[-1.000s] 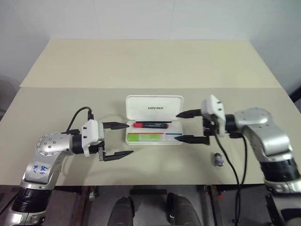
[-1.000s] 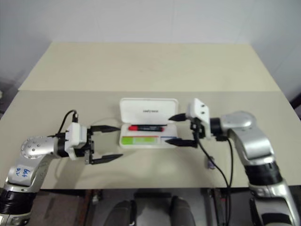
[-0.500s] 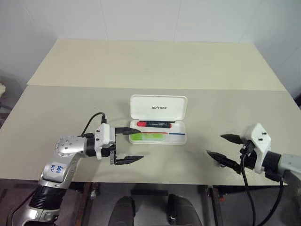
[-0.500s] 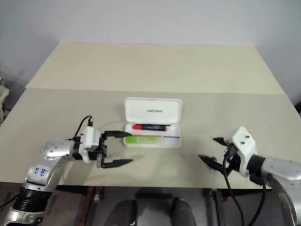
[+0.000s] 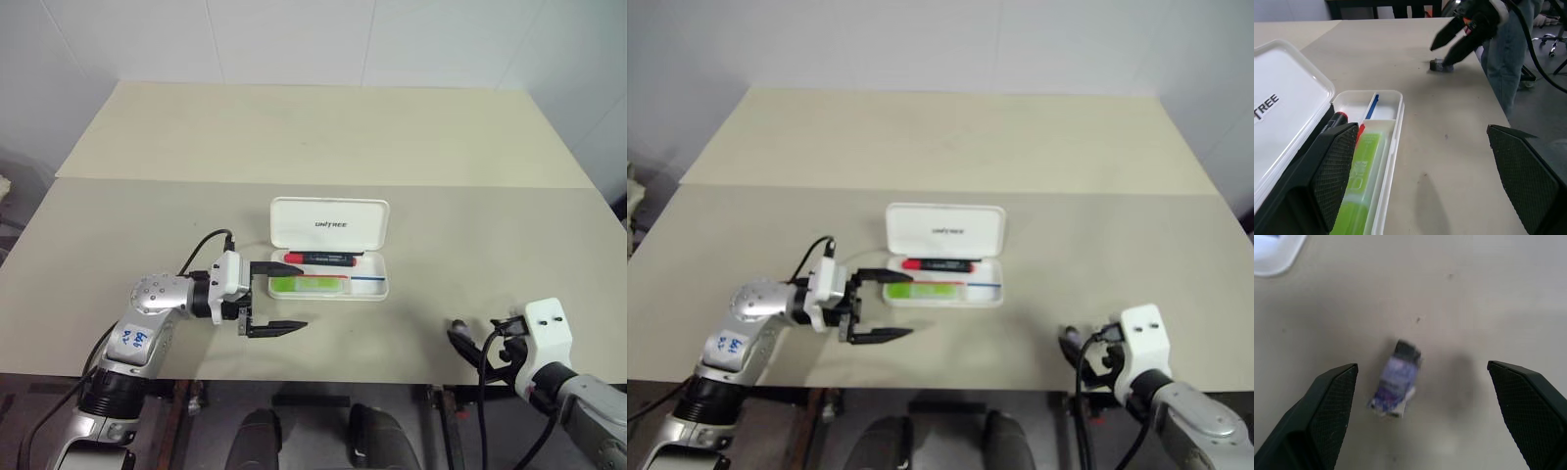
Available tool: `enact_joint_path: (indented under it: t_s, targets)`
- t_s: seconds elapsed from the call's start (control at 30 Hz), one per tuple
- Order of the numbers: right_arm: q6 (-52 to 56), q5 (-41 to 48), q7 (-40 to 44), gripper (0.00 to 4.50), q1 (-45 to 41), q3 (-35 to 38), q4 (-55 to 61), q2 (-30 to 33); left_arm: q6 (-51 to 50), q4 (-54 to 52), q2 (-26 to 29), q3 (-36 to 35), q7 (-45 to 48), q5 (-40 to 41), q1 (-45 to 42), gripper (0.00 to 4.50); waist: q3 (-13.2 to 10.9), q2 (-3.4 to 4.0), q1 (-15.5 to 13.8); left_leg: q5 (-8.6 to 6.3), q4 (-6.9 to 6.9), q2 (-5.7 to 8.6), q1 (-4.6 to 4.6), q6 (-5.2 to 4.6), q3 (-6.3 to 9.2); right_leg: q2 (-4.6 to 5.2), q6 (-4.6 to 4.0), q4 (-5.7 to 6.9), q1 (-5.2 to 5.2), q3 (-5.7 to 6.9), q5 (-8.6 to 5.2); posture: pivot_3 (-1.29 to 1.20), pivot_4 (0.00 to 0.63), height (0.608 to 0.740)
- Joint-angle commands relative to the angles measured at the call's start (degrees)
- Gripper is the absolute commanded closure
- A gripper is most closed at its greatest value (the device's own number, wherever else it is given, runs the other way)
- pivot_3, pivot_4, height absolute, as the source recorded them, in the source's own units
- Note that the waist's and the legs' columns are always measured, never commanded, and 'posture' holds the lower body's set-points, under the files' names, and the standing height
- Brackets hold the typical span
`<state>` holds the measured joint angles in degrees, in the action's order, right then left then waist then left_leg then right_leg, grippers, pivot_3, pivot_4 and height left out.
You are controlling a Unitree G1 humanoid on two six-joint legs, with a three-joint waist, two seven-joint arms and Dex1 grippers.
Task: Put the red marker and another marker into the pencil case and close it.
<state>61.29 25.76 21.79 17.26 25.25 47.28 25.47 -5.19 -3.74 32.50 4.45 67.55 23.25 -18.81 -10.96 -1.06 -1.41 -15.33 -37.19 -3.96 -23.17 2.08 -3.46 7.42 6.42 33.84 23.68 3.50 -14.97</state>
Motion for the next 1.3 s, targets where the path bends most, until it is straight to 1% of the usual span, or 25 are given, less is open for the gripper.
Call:
enact_joint_path:
  t_s: [0.03, 0.13, 0.17, 0.2, 0.3, 0.43, 0.47, 0.5, 0.53, 0.6, 0.63, 0.7, 0.77, 0.87, 0.93, 0.97, 1.07, 1.17, 1.3]
  targets:
    - [-1.1, -1.0, -2.5, 0.03, 0.9, -1.5, 0.1, -1.4, 0.7, -0.4, 0.6, -0.6, 0.5, 0.1, -1.3, 0.0, 0.0, 0.0, 0.0, 0.0, 0.0, 0.0, 0.0, 0.0, 0.0, 0.0, -0.07, 0.0, 0.0, 0.0, -0.04, 0.0, 0.15, 0.74]
    - [-1.5, -0.8, -3.2, 0.03, 0.4, -3.1, -1.0, -2.7, 0.7, -0.6, 1.2, -1.2, 0.4, 0.0, -1.5, 0.0, 0.0, -0.02, 0.0, 0.0, 0.02, 0.0, 0.01, 0.0, 0.01, 0.0, -0.14, 0.0, 0.0, 0.0, -0.08, 0.0, 0.15, 0.74]
    - [-1.7, -1.1, -3.5, 0.41, 0.3, -3.7, -1.2, -2.7, 0.8, -0.6, 1.3, -1.3, 0.3, 0.0, -1.5, 0.0, 0.0, -0.05, 0.1, 0.0, 0.02, 0.0, 0.01, 0.0, 0.01, 0.0, -0.14, 0.0, 0.0, 0.0, -0.08, 0.0, 0.15, 0.74]
    - [-1.9, -1.3, -3.6, 0.64, 0.3, -4.1, -1.4, -2.7, 0.8, -0.7, 1.5, -1.4, 0.2, 0.0, -1.5, 0.0, 0.0, -0.05, 0.1, 0.0, 0.01, 0.0, 0.0, -0.01, 0.01, 0.0, -0.14, 0.0, 0.0, 0.0, -0.08, 0.0, 0.15, 0.74]
    - [-2.7, -2.0, -3.9, 1.67, 0.3, -5.1, -2.1, -2.4, 0.8, -1.1, 1.9, -1.8, -0.3, 0.1, -1.2, 0.0, 0.1, -0.13, 0.2, 0.0, 0.05, -0.01, 0.04, -0.01, 0.01, -0.02, -0.14, 0.01, 0.0, 0.0, -0.08, 0.0, 0.15, 0.74]
    - [-4.6, -3.0, -3.3, 3.13, -1.0, -6.5, -3.7, -0.7, 0.8, -2.0, 2.2, -2.1, -1.0, 0.0, -0.4, 0.0, 0.1, -0.2, 0.3, 0.0, 0.02, -0.02, 0.05, -0.01, 0.01, -0.02, -0.17, 0.02, -0.01, 0.0, -0.09, 0.0, 0.15, 0.74]
    - [-5.0, -2.9, -3.1, 3.57, -1.4, -6.7, -4.0, -0.2, 0.8, -2.2, 2.2, -2.1, -1.2, 0.0, -0.2, 0.0, 0.1, -0.22, 0.2, 0.0, 0.0, -0.02, 0.05, -0.02, 0.01, -0.01, -0.24, 0.0, -0.02, -0.01, -0.13, 0.0, 0.15, 0.74]
    - [-5.2, -2.8, -2.7, 3.91, -1.9, -7.0, -4.3, 0.3, 0.8, -2.4, 2.3, -2.2, -1.3, 0.0, -0.1, 0.0, 0.1, -0.24, 0.2, 0.0, -0.01, -0.02, 0.05, -0.03, 0.0, 0.0, -0.29, -0.01, -0.03, -0.01, -0.14, 0.0, 0.15, 0.74]
    - [-5.8, -2.8, -2.3, 4.12, -2.7, -7.4, -4.6, 1.1, 0.8, -2.7, 2.3, -2.2, -1.6, 0.0, 0.1, 0.0, 0.1, -0.24, 0.3, 0.01, -0.02, -0.02, 0.05, -0.03, 0.0, 0.0, -0.31, -0.04, -0.04, -0.01, -0.13, 0.0, 0.15, 0.74]
    - [-7.6, -2.7, -0.7, 4.12, -4.7, -8.3, -5.7, 2.8, 0.8, -3.0, 2.3, -2.2, -2.0, 0.0, 0.4, 0.0, 0.1, -0.24, 0.4, 0.03, -0.03, -0.02, 0.04, -0.07, -0.02, -0.01, -0.37, -0.1, -0.05, -0.03, -0.1, 0.0, 0.15, 0.74]
    - [-9.8, -2.4, 1.9, 4.12, -6.3, -9.3, -6.6, 4.5, 0.9, -3.1, 2.2, -2.2, -2.2, -0.1, 0.4, 0.0, 0.1, -0.24, 0.4, 0.05, -0.03, -0.02, 0.04, -0.1, -0.04, 0.0, -0.39, -0.12, -0.05, -0.06, -0.08, 0.0, 0.15, 0.74]
    - [-17.0, -3.0, 11.0, 4.12, -11.6, -13.3, -10.4, 10.8, 1.1, -3.4, 2.2, -2.3, -2.6, -0.3, 0.9, 0.0, 0.1, -0.2, 0.8, 0.06, -0.04, -0.02, 0.05, -0.12, -0.04, -0.02, -0.4, -0.13, -0.04, -0.08, -0.07, 0.0, 0.15, 0.74]
    - [-22.5, -3.9, 16.8, 4.12, -15.1, -15.9, -14.3, 14.8, 1.2, -3.6, 2.2, -2.4, -2.9, -0.4, 1.1, 0.0, 0.1, -0.2, 0.9, 0.09, -0.02, 0.0, 0.05, -0.16, -0.08, -0.02, -0.41, -0.15, -0.03, -0.11, -0.05, 0.0, 0.15, 0.74]
    - [-31.7, -6.1, 25.3, 4.12, -23.6, -20.6, -23.9, 19.2, 1.4, -4.0, 2.4, -2.7, -3.4, -0.6, 1.7, 0.0, 0.1, -0.21, 1.3, 0.09, 0.06, -0.01, 0.03, -0.16, -0.06, -0.04, -0.38, -0.18, -0.01, -0.09, -0.05, 0.0, 0.15, 0.74]
    - [-36.2, -7.3, 29.6, 4.12, -28.3, -23.3, -29.3, 20.1, 1.5, -4.3, 2.5, -2.9, -3.7, -0.6, 2.1, 0.0, 0.1, -0.21, 1.2, 0.08, 0.06, 0.01, 0.02, -0.15, -0.06, -0.03, -0.01, -0.14, -0.01, -0.09, 0.15, 0.0, 0.15, 0.74]
    - [-38.9, -8.0, 33.1, 4.12, -33.0, -25.8, -33.5, 19.7, 1.5, -4.7, 2.6, -3.1, -4.0, -0.7, 2.4, 0.0, 0.1, -0.21, 1.3, 0.06, 0.07, 0.02, 0.01, -0.15, -0.06, -0.04, 0.35, -0.12, 0.0, -0.09, 0.35, 0.0, 0.15, 0.74]
    - [-44.7, -9.5, 40.0, 4.12, -41.9, -31.1, -42.2, 18.0, 1.2, -5.7, 2.9, -3.9, -4.9, -0.6, 3.4, 0.0, 0.1, -0.2, 1.7, 0.01, 0.06, 0.03, -0.02, -0.13, -0.09, -0.03, 0.57, -0.17, 0.04, -0.1, 0.47, 0.0, 0.15, 0.74]
    - [-49.4, -10.2, 45.9, 4.12, -46.3, -34.6, -47.7, 16.3, 1.1, -6.3, 3.5, -4.7, -5.5, -0.6, 4.3, 0.0, 0.1, -0.2, 1.5, -0.01, 0.12, 0.0, -0.02, -0.11, -0.1, -0.05, 0.63, -0.14, 0.08, -0.07, 0.41, 0.0, 0.15, 0.74]
    - [-53.4, -11.0, 50.5, 4.12, -49.7, -37.1, -52.4, 13.9, 0.7, -7.5, 4.2, -5.8, -6.3, -0.6, 5.7, 0.0, 0.1, -0.2, 1.3, -0.03, 0.07, 0.01, -0.1, -0.08, -0.11, -0.02, 0.66, -0.08, 0.07, -0.06, 0.4, 0.0, 0.15, 0.74]
